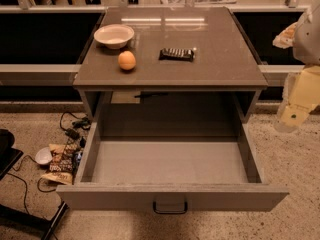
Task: Close top drawer
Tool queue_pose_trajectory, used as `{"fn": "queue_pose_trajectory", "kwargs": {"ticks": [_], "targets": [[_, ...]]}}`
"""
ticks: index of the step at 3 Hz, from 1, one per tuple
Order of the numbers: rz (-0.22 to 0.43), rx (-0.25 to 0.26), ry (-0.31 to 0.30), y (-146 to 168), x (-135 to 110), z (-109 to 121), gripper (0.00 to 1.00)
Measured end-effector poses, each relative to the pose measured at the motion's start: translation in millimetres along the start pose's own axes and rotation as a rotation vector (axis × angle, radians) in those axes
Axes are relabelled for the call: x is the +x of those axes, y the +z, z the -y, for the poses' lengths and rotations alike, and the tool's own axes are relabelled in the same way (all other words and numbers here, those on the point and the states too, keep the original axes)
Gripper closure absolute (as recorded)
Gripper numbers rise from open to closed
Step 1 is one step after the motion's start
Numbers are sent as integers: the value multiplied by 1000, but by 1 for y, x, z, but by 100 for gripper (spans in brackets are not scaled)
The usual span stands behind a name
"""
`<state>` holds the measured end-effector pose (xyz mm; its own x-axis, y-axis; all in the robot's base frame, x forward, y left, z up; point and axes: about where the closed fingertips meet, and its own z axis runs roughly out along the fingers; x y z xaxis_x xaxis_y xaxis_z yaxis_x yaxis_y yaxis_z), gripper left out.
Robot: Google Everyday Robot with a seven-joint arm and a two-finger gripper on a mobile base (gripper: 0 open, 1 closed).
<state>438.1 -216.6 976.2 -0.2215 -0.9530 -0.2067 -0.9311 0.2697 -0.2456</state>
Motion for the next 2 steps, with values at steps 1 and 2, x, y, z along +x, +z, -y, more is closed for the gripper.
{"fn": "queue_pose_trajectory", "kwargs": {"ticks": [1,2], "targets": [[2,2,5,1,1,-1,0],[8,5,20,6,4,-3,0]]}}
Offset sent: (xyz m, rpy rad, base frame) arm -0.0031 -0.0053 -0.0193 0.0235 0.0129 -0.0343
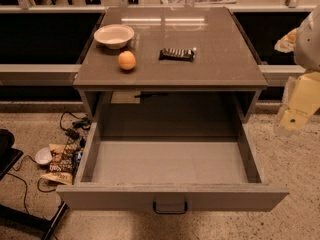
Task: Close top drawer
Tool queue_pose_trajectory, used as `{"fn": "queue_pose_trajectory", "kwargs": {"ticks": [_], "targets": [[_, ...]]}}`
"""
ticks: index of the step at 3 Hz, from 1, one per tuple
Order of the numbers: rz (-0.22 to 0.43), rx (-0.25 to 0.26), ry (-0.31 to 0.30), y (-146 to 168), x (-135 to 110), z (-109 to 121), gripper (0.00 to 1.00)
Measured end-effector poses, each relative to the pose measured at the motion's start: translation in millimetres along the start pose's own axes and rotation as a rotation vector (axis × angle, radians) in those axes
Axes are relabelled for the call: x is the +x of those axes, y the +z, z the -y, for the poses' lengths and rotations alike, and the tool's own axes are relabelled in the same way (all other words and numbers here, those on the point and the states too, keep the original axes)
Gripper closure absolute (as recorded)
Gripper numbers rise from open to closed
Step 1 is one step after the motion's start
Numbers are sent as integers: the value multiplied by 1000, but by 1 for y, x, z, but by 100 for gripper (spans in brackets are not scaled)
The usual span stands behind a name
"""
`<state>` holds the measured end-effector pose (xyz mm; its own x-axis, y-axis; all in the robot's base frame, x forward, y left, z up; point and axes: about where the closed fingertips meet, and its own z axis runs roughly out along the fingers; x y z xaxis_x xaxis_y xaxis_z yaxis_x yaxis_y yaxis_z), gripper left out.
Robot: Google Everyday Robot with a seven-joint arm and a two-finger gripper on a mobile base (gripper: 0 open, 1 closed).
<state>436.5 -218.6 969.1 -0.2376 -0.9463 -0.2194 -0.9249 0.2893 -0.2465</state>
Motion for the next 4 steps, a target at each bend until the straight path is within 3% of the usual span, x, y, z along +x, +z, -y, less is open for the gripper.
{"fn": "queue_pose_trajectory", "kwargs": {"ticks": [1,2,4], "targets": [[36,14,25,12,10,-25,19],[87,64,130,49,46,-73,50],[39,51,224,139,107,-154,96]]}}
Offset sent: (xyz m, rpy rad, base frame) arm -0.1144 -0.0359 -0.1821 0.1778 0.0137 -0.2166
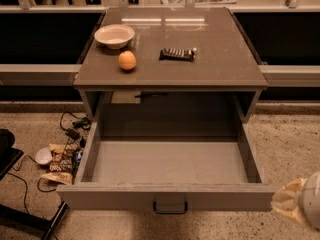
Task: Close top drawer
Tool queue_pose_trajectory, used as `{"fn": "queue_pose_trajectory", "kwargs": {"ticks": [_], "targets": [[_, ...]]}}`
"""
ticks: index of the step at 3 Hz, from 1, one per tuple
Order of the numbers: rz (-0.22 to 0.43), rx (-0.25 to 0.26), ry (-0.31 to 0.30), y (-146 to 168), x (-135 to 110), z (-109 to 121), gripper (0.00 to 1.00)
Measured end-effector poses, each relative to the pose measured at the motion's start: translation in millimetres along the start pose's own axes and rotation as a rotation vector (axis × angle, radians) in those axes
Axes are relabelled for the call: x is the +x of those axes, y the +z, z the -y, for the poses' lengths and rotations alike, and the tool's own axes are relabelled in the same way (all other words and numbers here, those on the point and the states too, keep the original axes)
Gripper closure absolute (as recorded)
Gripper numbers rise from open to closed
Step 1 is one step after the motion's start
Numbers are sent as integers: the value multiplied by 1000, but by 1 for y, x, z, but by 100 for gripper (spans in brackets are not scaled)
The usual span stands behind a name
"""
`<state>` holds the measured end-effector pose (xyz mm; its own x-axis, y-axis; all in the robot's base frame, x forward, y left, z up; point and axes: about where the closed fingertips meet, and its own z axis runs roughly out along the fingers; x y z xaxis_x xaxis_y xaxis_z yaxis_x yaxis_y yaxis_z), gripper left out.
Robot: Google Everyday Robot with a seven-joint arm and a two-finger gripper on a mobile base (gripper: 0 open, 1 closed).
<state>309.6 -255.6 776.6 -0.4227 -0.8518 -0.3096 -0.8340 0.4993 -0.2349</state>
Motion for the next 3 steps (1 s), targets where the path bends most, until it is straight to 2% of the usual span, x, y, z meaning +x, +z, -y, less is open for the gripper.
{"fn": "queue_pose_trajectory", "kwargs": {"ticks": [1,2,3], "targets": [[-20,-37,40,48,48,-43,100],[-20,-38,40,49,48,-44,100],[17,-74,35,64,41,-46,100]]}}
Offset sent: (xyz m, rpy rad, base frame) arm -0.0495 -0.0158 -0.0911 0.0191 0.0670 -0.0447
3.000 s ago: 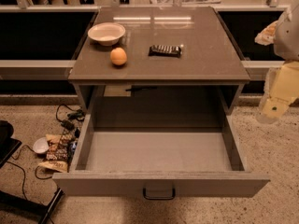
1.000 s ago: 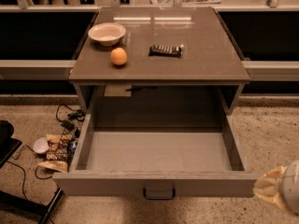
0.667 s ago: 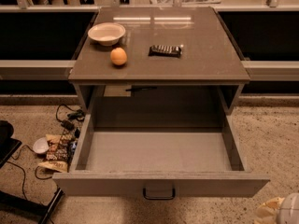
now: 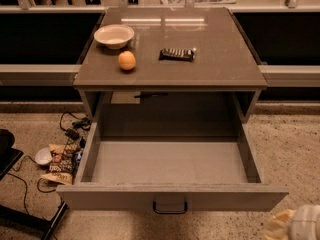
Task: Close top drawer
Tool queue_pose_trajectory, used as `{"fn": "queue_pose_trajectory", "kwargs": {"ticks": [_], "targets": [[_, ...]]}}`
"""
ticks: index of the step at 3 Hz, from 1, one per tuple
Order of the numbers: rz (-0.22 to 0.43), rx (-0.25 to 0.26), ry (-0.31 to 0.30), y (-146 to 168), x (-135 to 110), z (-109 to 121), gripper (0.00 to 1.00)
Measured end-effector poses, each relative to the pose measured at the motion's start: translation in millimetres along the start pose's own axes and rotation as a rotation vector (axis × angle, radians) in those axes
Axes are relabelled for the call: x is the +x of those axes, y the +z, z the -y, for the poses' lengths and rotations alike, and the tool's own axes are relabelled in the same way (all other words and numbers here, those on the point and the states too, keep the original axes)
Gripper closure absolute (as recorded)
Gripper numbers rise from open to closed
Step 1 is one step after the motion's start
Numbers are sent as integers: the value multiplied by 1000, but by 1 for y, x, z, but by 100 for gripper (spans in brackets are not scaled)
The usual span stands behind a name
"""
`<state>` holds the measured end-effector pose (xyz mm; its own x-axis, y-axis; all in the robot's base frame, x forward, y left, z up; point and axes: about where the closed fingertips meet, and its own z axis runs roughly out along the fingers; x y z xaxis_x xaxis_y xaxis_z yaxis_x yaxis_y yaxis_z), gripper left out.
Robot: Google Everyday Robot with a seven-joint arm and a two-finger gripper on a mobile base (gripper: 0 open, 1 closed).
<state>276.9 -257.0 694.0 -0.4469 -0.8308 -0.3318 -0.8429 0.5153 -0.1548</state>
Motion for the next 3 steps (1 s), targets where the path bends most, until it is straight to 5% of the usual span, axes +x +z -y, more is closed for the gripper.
{"fn": "queue_pose_trajectory", "kwargs": {"ticks": [2,3], "targets": [[160,-114,-33,88,-34,29,100],[188,-118,-42,98,-41,44,100]]}}
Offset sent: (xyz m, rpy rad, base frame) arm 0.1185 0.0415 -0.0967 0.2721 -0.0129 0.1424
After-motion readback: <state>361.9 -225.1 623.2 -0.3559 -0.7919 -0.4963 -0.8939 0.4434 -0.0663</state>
